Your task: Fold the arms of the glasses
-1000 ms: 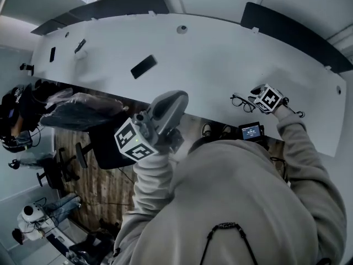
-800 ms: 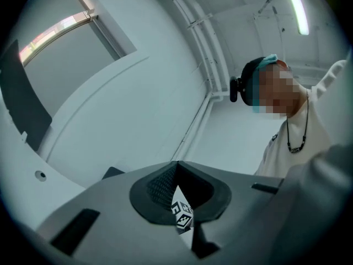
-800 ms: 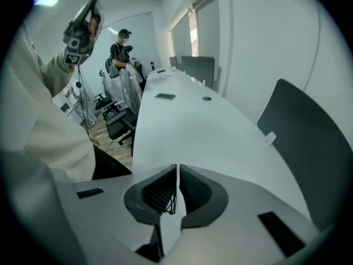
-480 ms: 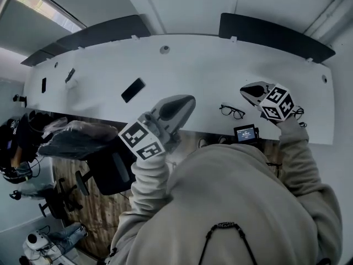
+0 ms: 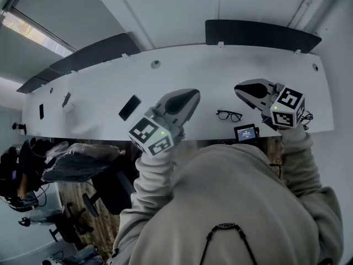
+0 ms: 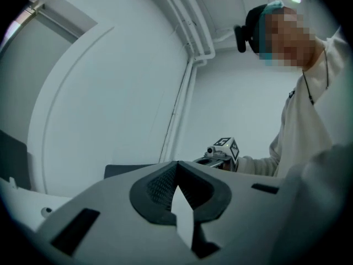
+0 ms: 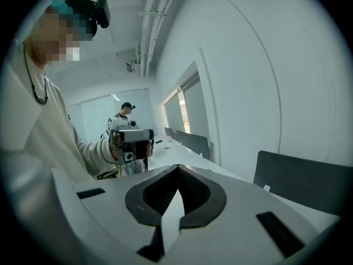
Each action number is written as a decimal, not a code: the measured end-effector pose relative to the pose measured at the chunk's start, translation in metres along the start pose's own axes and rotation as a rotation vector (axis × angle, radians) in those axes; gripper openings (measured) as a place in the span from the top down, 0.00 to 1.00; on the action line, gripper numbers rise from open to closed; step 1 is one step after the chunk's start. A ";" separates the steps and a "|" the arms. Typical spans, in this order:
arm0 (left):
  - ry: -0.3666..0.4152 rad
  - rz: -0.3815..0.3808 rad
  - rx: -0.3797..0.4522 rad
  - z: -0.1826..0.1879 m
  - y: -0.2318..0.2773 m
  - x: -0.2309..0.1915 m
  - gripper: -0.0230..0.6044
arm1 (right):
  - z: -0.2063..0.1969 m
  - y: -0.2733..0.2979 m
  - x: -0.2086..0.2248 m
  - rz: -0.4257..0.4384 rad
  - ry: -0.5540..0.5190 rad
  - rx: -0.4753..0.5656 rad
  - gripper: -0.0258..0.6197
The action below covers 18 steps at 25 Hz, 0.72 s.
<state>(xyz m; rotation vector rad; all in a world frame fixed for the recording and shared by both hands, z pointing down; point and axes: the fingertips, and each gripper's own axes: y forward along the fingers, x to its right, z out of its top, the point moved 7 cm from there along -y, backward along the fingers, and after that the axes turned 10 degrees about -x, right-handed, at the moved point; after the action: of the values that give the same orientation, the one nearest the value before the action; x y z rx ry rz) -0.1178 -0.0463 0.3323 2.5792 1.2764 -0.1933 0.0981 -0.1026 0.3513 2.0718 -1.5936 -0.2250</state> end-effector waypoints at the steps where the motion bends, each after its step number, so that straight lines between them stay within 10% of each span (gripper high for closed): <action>1: 0.017 -0.014 -0.012 0.002 0.005 0.000 0.96 | 0.002 -0.002 -0.003 0.001 0.003 0.015 0.93; 18: -0.008 -0.090 -0.041 -0.008 0.058 -0.013 0.96 | 0.001 -0.019 0.006 -0.042 -0.006 0.027 0.93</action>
<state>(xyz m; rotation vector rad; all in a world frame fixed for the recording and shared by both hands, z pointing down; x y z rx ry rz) -0.0797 -0.0876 0.3532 2.4866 1.3802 -0.1920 0.1156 -0.1049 0.3417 2.1288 -1.5655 -0.2262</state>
